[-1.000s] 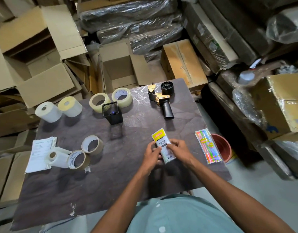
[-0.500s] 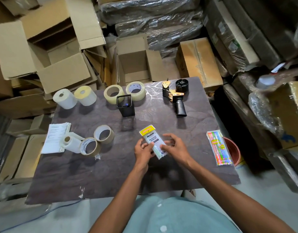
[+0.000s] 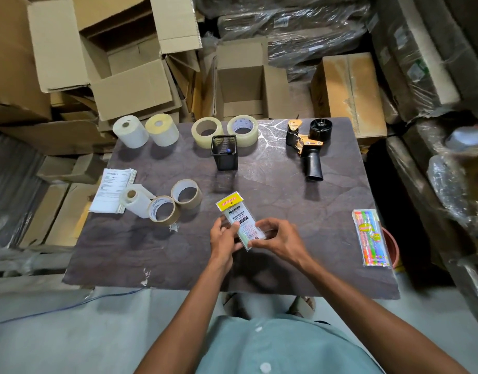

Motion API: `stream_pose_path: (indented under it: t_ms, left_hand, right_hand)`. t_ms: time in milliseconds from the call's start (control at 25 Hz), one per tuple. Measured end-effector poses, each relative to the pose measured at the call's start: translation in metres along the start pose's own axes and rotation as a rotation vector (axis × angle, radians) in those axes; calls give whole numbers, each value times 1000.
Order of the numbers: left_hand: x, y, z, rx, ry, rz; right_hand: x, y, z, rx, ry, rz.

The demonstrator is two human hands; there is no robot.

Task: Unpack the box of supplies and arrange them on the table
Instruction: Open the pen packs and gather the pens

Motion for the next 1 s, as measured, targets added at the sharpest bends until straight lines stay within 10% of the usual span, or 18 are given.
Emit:
stream_pose_path:
  t_ms: [480,1000]
  left_hand:
    - [-6,4,5,-26,-87,-50]
    - [-15,10,4,-20,-80,-112]
  right_hand:
    - [5,12,14,-105,-181,89]
    - [20,21,-7,65,136,96]
Point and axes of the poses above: each hand's wrist, its own y-axis away from the middle knuckle, its own x-axis out of the back of the hand, z = x × y, the point moved 10 cm from there along -y, towards the middle knuckle, and after that the axes turned 14 degrees about x, right-handed, at the moved point
